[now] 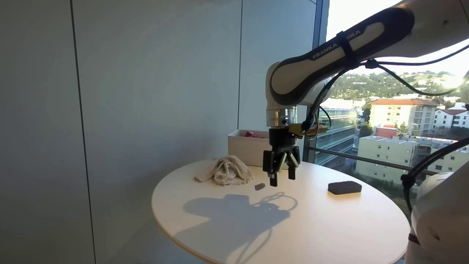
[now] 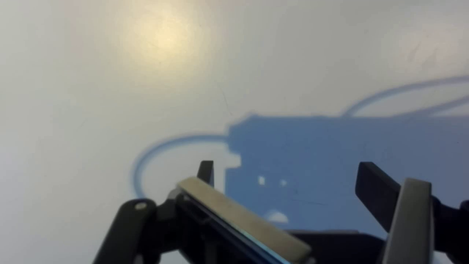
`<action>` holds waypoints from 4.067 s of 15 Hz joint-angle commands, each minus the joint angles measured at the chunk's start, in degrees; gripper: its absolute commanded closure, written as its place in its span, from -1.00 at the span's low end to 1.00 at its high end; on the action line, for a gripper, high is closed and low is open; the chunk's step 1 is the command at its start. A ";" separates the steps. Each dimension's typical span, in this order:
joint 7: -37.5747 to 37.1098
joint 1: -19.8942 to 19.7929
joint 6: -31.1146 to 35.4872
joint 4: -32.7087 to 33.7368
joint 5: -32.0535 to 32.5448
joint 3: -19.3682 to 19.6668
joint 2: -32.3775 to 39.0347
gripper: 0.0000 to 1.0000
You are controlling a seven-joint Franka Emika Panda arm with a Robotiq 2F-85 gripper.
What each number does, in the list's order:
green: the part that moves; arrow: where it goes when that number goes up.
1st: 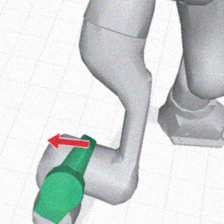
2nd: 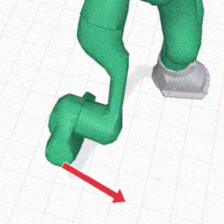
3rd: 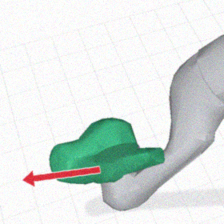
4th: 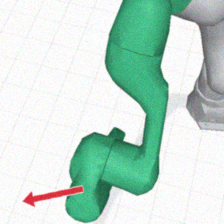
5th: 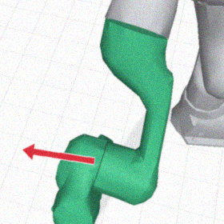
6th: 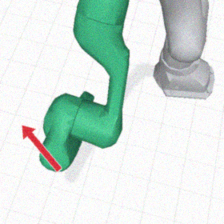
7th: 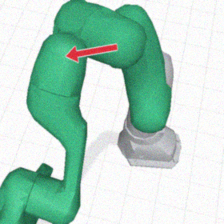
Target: Use the white towel to clean the table, then put the towel in the basket
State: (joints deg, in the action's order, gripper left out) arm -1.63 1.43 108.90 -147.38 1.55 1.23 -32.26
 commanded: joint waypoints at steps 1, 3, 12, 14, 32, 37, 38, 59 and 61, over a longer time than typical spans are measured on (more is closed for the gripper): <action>0.27 -0.63 -0.09 0.08 -0.32 -0.58 0.02 -1.00; 0.27 -0.63 -0.09 0.08 -0.32 -0.58 0.02 -1.00; 0.91 -0.29 3.78 1.30 0.34 -0.94 2.05 -1.00; 1.29 -0.25 8.80 4.94 1.28 -1.40 6.64 -1.00; 8.41 -5.52 11.34 56.73 2.04 1.48 55.20 -1.00; 9.58 -6.02 6.96 65.91 1.77 0.89 63.74 -1.00; 10.28 -6.29 5.53 67.62 1.41 0.61 64.55 -0.50; 10.43 -6.02 -4.84 54.29 0.98 0.83 40.77 0.78; 7.42 -6.14 -8.11 48.86 1.84 2.07 35.62 0.78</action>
State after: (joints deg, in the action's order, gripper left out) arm 9.37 -4.48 103.34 -88.57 2.66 2.08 12.69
